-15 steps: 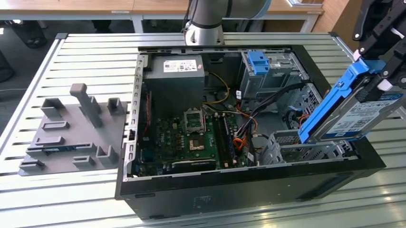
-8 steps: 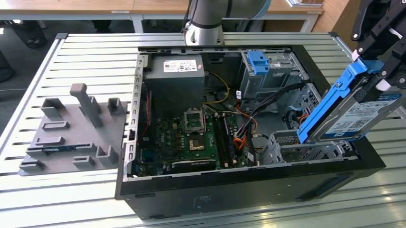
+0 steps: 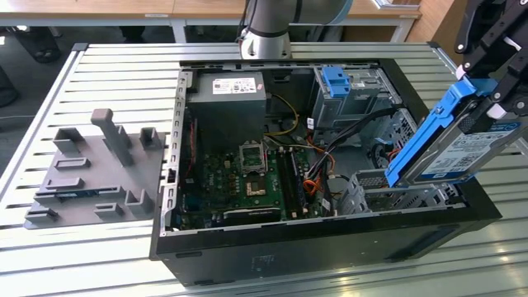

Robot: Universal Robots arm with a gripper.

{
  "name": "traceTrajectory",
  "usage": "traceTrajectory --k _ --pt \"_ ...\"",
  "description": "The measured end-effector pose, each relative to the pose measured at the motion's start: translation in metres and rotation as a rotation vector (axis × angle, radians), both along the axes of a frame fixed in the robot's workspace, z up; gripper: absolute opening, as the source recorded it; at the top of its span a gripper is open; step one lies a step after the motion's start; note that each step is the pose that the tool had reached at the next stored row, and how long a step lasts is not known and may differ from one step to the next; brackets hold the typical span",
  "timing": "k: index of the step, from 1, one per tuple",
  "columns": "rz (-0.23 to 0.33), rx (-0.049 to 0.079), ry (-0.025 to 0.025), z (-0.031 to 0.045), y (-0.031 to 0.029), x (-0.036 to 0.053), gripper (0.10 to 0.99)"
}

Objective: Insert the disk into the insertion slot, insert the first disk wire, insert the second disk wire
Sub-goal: 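Insert the disk into the insertion slot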

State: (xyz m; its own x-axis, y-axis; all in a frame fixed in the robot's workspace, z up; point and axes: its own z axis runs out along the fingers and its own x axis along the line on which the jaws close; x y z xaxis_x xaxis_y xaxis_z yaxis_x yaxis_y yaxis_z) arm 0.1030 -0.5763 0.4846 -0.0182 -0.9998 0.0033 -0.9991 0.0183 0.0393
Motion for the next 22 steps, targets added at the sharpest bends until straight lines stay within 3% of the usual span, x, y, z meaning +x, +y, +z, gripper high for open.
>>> traceTrajectory --k 9,22 --pt "0.000 0.000 0.0000 -0.0006 0.0009 -0.0048 0.365" --pt "0.000 0.000 0.0000 -0.0034 0.0110 -0.0141 0.365"
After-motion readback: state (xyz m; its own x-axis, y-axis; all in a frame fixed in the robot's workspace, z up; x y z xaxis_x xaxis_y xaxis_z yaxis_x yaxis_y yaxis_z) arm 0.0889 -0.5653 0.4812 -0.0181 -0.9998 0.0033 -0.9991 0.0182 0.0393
